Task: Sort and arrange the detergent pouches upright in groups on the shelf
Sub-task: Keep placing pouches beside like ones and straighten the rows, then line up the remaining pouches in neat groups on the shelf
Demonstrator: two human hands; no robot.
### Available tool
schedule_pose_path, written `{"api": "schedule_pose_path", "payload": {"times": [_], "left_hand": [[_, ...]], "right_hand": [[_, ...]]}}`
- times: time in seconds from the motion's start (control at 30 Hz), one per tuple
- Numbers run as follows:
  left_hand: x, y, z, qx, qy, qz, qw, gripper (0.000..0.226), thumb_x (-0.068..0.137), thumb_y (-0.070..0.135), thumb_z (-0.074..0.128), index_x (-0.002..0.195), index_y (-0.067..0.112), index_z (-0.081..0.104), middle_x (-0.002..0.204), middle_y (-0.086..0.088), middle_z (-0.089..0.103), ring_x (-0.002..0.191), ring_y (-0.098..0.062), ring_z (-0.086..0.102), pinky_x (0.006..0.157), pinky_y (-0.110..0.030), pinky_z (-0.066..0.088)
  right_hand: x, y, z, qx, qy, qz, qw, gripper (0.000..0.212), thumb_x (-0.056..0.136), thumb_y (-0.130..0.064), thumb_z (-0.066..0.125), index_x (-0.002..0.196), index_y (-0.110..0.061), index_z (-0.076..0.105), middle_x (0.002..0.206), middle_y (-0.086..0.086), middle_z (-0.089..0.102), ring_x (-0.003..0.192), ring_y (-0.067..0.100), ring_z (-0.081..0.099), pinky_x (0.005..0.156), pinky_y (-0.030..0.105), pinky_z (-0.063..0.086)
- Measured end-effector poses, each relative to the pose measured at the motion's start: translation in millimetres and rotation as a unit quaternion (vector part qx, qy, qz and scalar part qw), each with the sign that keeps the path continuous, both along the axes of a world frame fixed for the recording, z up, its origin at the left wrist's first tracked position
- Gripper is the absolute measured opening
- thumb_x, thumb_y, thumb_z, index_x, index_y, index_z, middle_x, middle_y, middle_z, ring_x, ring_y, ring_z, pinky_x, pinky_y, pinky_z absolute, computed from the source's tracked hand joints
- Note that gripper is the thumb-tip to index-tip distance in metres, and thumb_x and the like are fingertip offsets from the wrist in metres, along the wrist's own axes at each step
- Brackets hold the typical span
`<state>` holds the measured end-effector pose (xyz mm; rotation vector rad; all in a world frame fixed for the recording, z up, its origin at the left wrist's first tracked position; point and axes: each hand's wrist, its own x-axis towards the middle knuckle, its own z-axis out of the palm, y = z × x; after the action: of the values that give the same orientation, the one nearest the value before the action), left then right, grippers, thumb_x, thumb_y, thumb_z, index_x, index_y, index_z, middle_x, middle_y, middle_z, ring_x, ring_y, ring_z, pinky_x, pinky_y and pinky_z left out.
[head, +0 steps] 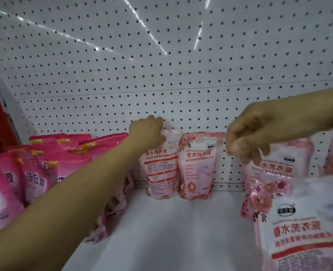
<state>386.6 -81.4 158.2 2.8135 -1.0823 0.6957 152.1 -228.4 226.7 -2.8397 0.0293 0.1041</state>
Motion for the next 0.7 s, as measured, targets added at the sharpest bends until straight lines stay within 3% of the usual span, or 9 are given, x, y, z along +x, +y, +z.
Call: {"api": "schedule_pose_path", "payload": {"times": [0.03,0.1,0.2,0.3,0.4,0.47,0.53,0.6,0.7], "left_hand": [[1.8,-0.4,2.6,0.019,-0.015,0.002,1.0,0.027,0.09,0.034,0.056,0.111,0.017,0.058,0.098,0.0,0.062,0.083,-0.021,0.061,0.069,-0.03,0.041],[2.4,-1.2,8.6,0.037,0.015,-0.017,0.999,0.024,0.091,0.031,0.057,0.111,0.019,0.06,0.097,0.0,0.065,0.084,-0.021,0.062,0.067,-0.03,0.041],[0.4,-0.6,16.1,0.037,0.134,-0.067,0.988,0.032,0.092,0.015,0.054,0.122,0.024,0.051,0.102,0.0,0.064,0.084,-0.021,0.065,0.064,-0.033,0.05],[1.4,0.5,15.3,-0.074,0.282,-0.096,0.952,0.051,0.088,-0.004,0.042,0.125,0.03,0.05,0.09,-0.007,0.06,0.054,-0.019,0.059,0.042,-0.025,0.048],[-2.1,3.2,11.8,-0.246,0.446,-0.07,0.858,0.042,0.09,-0.012,0.04,0.11,0.015,0.065,0.067,-0.009,0.051,0.033,-0.012,0.046,0.039,-0.02,0.045],[-8.6,5.1,8.0,-0.317,0.512,-0.072,0.795,0.028,0.094,-0.01,0.043,0.103,0.002,0.066,0.073,-0.014,0.059,0.036,-0.015,0.059,0.043,-0.024,0.055],[-14.7,4.0,4.1,-0.324,0.552,-0.093,0.763,0.025,0.096,-0.008,0.043,0.109,-0.005,0.064,0.078,-0.02,0.07,0.057,-0.024,0.072,0.058,-0.031,0.063],[-17.4,0.3,0.3,-0.277,0.543,-0.125,0.783,0.028,0.096,-0.009,0.042,0.113,-0.005,0.064,0.089,-0.021,0.074,0.08,-0.029,0.074,0.076,-0.034,0.063],[-18.5,-4.3,1.5,-0.15,0.378,-0.173,0.897,0.024,0.095,-0.002,0.051,0.112,0.003,0.067,0.098,-0.014,0.073,0.089,-0.026,0.072,0.078,-0.032,0.061]], "right_hand": [[8.2,-1.5,1.7,-0.002,-0.006,-0.013,1.0,0.013,0.079,-0.041,0.073,0.076,-0.029,0.072,0.074,-0.004,0.072,0.07,0.015,0.069,0.062,0.027,0.055],[33.3,-10.9,2.8,-0.109,-0.016,-0.015,0.994,0.035,0.076,-0.056,0.068,0.103,-0.034,0.065,0.099,-0.014,0.066,0.092,0.009,0.064,0.081,0.028,0.053],[79.3,-24.5,-10.5,-0.182,-0.007,-0.039,0.983,0.055,0.083,-0.044,0.069,0.131,-0.026,0.049,0.119,-0.008,0.055,0.108,0.014,0.056,0.094,0.033,0.05],[106.4,-33.9,-30.8,-0.193,0.012,-0.014,0.981,0.025,0.087,-0.028,0.068,0.107,-0.013,0.063,0.092,-0.004,0.062,0.082,0.013,0.057,0.072,0.023,0.049],[114.3,-42.3,-34.8,-0.22,-0.014,0.0,0.975,0.016,0.089,-0.016,0.062,0.086,-0.001,0.065,0.077,0.008,0.063,0.062,0.013,0.048,0.056,0.023,0.038],[111.1,-49.0,-31.8,-0.228,-0.022,-0.004,0.973,0.019,0.089,-0.016,0.061,0.076,-0.001,0.061,0.07,0.006,0.057,0.057,0.013,0.044,0.053,0.025,0.036],[106.8,-56.8,-30.8,-0.237,-0.022,-0.016,0.971,0.021,0.087,-0.015,0.062,0.069,-0.005,0.058,0.063,0.002,0.051,0.053,0.011,0.04,0.051,0.023,0.033],[101.3,-62.1,-32.4,-0.236,-0.022,-0.022,0.971,0.024,0.085,-0.012,0.063,0.064,-0.009,0.053,0.058,0.001,0.046,0.049,0.009,0.036,0.049,0.021,0.03],[94.8,-67.3,-35.4,-0.212,-0.034,-0.034,0.976,0.023,0.086,-0.013,0.065,0.066,-0.006,0.057,0.059,0.002,0.048,0.05,0.01,0.037,0.048,0.02,0.03]]}}
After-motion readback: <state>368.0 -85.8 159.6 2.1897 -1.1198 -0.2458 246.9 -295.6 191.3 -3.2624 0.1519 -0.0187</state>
